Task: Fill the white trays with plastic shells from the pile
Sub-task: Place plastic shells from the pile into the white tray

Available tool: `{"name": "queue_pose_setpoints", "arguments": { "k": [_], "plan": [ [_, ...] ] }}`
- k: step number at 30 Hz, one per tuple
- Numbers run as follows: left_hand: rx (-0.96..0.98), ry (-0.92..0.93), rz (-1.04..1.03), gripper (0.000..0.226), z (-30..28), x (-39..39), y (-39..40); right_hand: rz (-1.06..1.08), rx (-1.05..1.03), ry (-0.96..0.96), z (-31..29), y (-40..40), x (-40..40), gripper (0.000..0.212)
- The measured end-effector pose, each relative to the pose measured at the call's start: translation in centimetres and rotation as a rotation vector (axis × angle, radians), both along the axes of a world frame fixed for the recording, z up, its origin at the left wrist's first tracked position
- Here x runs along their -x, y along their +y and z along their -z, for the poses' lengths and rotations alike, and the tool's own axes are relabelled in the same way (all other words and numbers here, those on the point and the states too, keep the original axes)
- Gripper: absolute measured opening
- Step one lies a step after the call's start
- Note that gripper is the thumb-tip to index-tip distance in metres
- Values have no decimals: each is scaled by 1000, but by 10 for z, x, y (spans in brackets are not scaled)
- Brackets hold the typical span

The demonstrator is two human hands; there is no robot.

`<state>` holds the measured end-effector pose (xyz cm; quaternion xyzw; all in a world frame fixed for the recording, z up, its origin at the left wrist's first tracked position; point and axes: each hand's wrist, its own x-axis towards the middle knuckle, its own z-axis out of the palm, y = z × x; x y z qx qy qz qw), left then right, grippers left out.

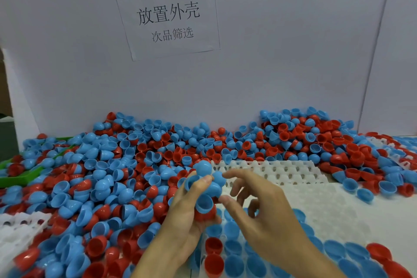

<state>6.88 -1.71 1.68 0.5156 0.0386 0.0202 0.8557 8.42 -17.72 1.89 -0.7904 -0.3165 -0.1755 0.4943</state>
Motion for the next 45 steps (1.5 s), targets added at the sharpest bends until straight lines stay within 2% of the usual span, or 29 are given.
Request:
{"name": "queue_pose_setpoints", "arguments": {
  "k": [5,8,12,15,17,20,23,27,31,36,39,41,45],
  "plan": [
    [-149,-86,67,47,4,-3,0,-13,-160,67,0,9,5,41],
    [-344,-177,68,45,4,-2,1,-55,-169,176,-2,6,6,51],
    [-570,-317,81,33,4,-2,5,-75,-208,294,-7,6,8,32],
    [-646,-354,123,30,3,-2,5,-36,-298,368,-8,7,6,15],
    [-651,-356,159,33,3,-2,5,-19,-337,405,-9,7,5,6],
    [-684,-347,145,39,3,-3,6,-28,-382,449,-12,5,4,4],
    [-663,-310,105,36,4,-1,7,-41,-418,471,-13,3,4,7],
    [-598,-288,97,34,5,-2,7,-54,-398,410,-13,4,6,16],
    [-482,-245,125,48,5,-3,7,-45,-385,404,-11,5,4,18],
    [-527,-292,110,59,8,-5,9,-38,-413,451,-10,3,1,23],
    [-477,-278,104,63,8,-4,8,-21,-428,468,-10,1,-3,33],
    [-440,-234,69,67,9,-5,9,-23,-438,493,-10,-1,-4,34],
    [-442,-235,55,58,7,-6,8,-64,-372,535,-10,0,-5,24]
  ]
}}
